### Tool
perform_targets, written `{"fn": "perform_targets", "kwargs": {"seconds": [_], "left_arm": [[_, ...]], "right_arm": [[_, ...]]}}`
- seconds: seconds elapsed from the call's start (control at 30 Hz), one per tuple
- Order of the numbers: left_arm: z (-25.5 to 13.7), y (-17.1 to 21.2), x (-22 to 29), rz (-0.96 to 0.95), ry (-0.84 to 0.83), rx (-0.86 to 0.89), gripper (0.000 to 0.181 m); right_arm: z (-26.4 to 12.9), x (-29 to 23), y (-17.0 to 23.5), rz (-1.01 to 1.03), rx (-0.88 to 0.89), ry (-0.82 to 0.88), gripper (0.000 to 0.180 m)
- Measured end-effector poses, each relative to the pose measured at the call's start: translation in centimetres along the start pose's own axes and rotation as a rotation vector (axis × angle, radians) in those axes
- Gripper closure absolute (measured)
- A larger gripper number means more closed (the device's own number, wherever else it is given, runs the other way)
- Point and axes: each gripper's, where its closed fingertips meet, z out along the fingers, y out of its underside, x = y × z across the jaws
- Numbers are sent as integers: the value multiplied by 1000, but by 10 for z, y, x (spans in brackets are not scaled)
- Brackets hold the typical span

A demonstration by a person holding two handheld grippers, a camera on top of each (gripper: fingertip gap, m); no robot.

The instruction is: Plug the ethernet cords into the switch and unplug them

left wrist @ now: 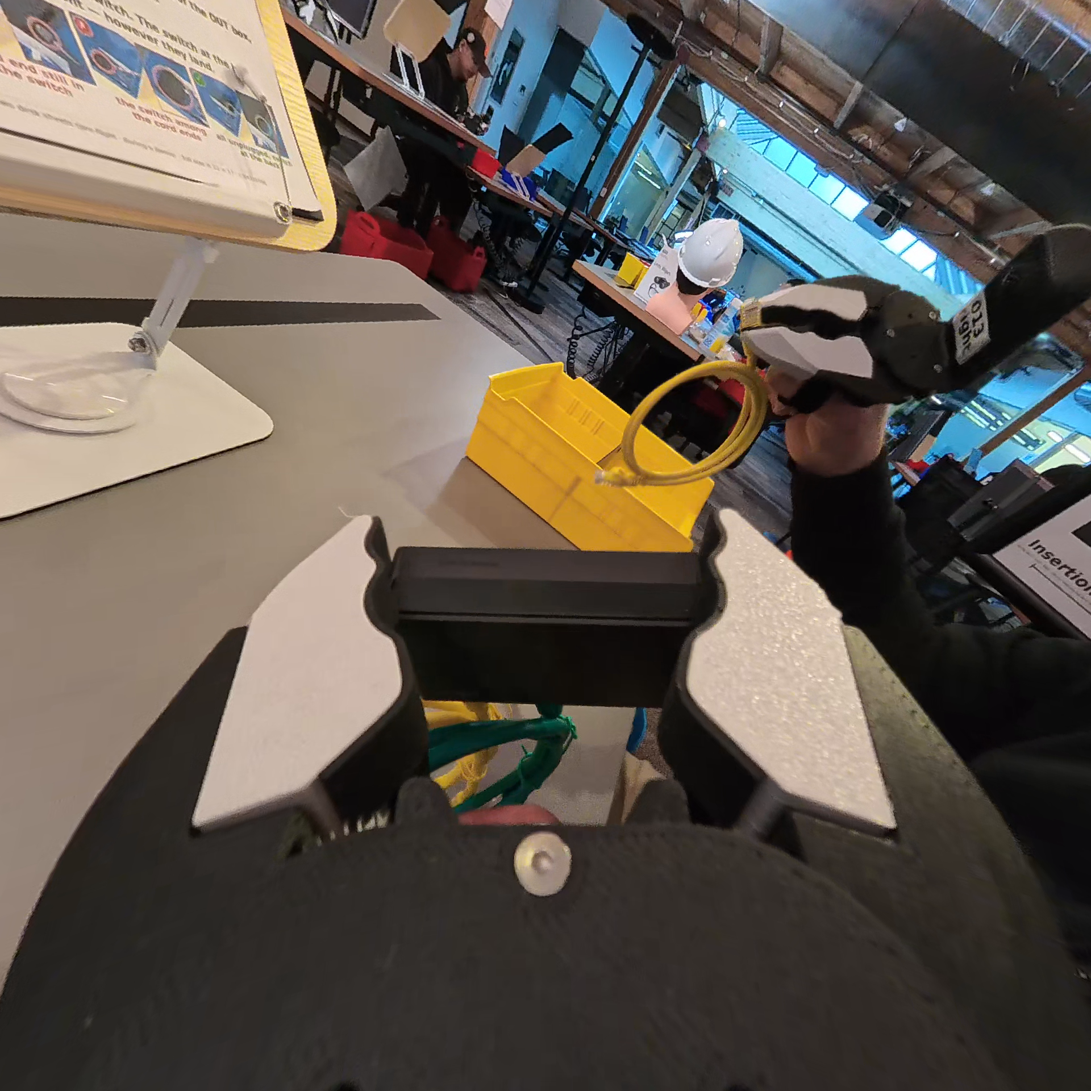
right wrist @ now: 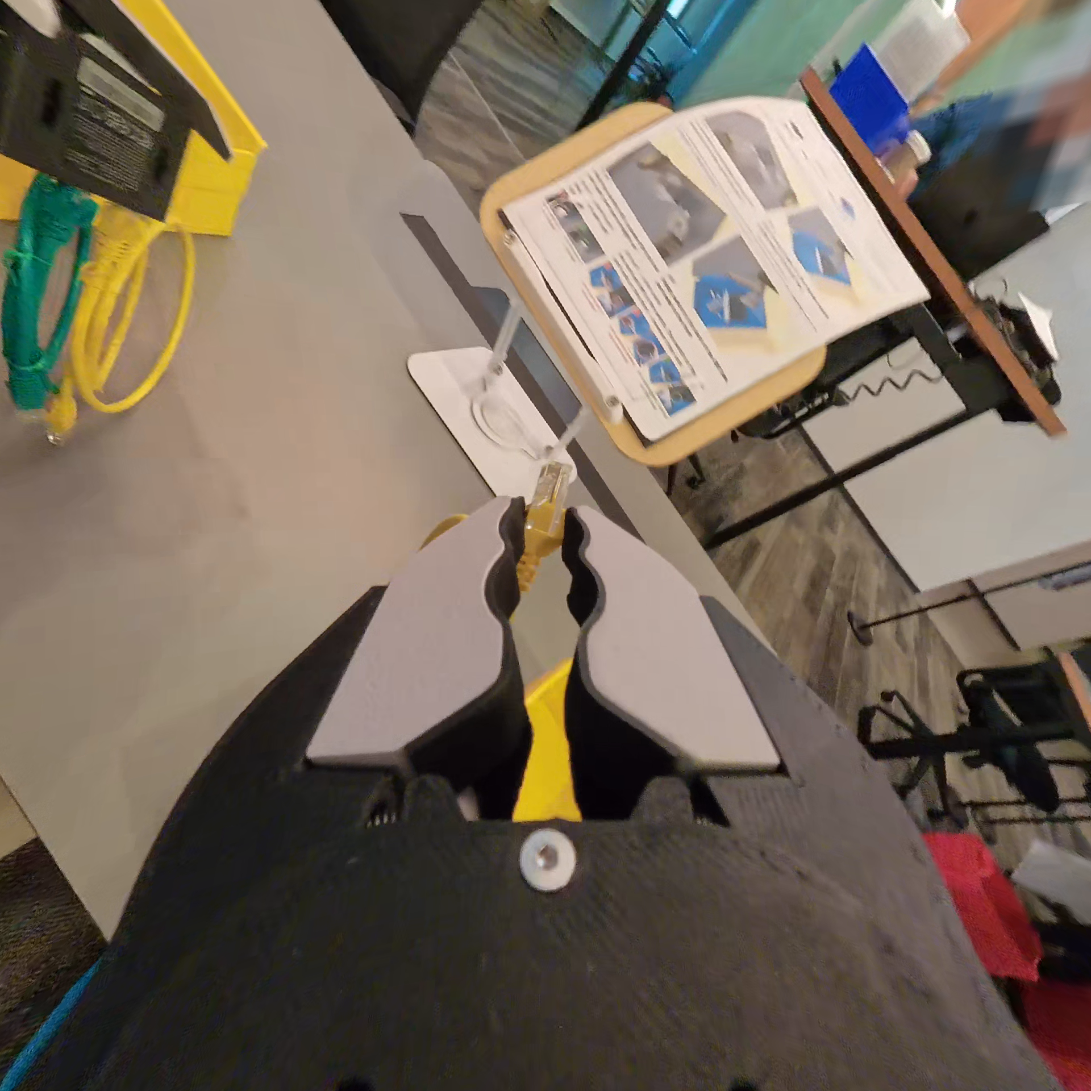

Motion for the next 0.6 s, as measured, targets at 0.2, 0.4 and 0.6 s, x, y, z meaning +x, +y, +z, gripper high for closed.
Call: {"fn": "perform_targets", "kwargs": {"seconds": [0.2, 0.4, 0.6], "left_arm": [[-4, 1, -3, 21, -18, -41, 82], [-4, 3, -2, 40, -20, -76, 82], [-6, 4, -1, 48, -14, -86, 82]], "right_arm": [[-30, 25, 57, 133, -90, 76, 167], [-67, 43, 105, 360, -88, 165, 167], [-79, 40, 173, 657, -60, 219, 167]]}}
